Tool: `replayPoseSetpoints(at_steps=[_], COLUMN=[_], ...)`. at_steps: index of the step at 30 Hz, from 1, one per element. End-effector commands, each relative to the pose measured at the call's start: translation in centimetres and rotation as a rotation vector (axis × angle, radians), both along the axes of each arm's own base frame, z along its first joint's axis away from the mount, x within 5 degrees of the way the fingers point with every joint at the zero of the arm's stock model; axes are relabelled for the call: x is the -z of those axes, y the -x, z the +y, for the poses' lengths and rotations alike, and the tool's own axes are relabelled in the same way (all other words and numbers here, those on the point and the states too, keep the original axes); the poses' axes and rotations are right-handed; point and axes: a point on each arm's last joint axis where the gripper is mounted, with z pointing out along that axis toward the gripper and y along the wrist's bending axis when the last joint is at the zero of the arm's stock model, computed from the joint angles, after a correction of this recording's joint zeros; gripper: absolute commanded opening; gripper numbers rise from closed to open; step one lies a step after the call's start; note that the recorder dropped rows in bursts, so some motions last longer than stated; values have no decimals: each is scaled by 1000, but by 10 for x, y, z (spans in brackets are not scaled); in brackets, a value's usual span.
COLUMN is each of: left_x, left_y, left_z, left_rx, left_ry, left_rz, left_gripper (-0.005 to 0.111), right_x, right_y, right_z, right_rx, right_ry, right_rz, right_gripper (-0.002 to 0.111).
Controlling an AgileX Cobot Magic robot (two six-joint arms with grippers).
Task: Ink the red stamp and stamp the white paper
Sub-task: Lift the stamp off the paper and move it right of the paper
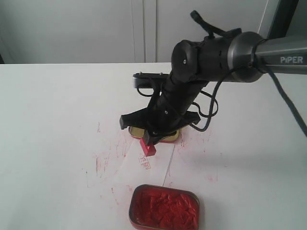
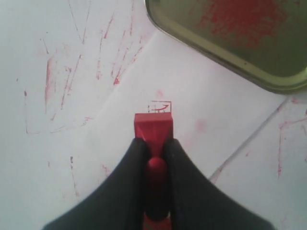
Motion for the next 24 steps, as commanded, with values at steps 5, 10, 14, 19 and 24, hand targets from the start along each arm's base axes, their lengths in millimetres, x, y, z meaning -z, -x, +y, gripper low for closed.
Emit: replayPoseSetpoints(at_steps=[5, 10, 14, 19, 24], left_x=[1, 1, 1, 1, 1], left_y=[0, 0, 0, 0, 0], left_z=[0, 0, 0, 0, 0], left_rx=[-5, -5, -5, -5, -5], left_ry=[4, 4, 4, 4, 4], left_rz=[-3, -3, -3, -3, -3], left_gripper=[0, 0, 0, 0, 0], right_x=[-8, -4, 2, 14, 26], right_y=[0, 0, -2, 0, 6], right_z=[-46, -71, -88, -108, -129], right_rx=[11, 36, 49, 45, 51], right_ry=[-124, -197, -252, -296, -335], right_rz=[32, 45, 51, 53, 88], right_gripper=[0, 0, 0, 0, 0])
